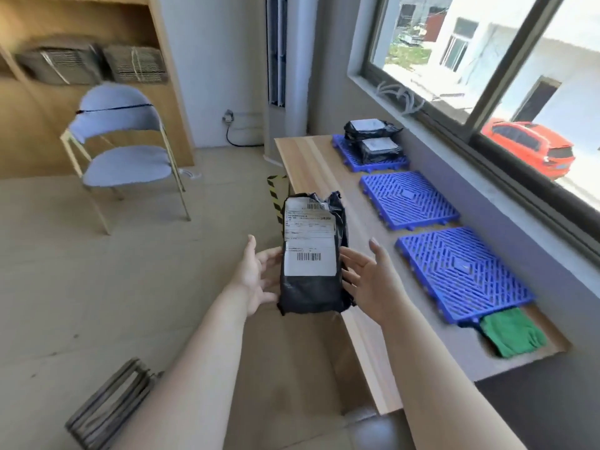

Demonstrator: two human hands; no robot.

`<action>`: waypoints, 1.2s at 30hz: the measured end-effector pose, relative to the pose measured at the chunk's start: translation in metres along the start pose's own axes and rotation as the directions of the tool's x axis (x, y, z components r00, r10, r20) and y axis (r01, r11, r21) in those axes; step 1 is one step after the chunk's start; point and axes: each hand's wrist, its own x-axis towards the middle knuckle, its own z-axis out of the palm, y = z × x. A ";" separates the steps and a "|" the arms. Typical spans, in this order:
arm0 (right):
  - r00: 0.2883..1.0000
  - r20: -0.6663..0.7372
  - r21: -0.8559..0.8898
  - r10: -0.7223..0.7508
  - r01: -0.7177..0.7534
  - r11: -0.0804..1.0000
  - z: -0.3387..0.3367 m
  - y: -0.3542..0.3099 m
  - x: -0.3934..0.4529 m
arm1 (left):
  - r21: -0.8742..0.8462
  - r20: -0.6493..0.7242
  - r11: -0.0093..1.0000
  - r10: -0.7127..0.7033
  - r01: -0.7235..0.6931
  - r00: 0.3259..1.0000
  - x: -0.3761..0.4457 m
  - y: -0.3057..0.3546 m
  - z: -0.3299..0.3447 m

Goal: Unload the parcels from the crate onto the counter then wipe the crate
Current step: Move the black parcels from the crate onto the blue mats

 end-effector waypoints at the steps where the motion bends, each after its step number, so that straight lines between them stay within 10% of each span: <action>1: 1.000 -0.002 -0.037 0.020 -0.020 0.999 0.018 0.004 0.016 | -0.014 -0.021 1.000 -0.007 0.006 1.000 0.011 0.008 -0.018; 10: 0.988 0.024 -0.311 0.152 -0.137 0.940 0.124 0.009 0.141 | -0.081 -0.107 0.996 -0.040 0.031 0.993 0.097 0.072 -0.108; 36: 0.967 0.228 -0.355 0.113 -0.025 0.935 0.302 -0.176 0.543 | 0.011 -0.203 0.998 0.067 -0.066 0.977 0.434 0.377 -0.148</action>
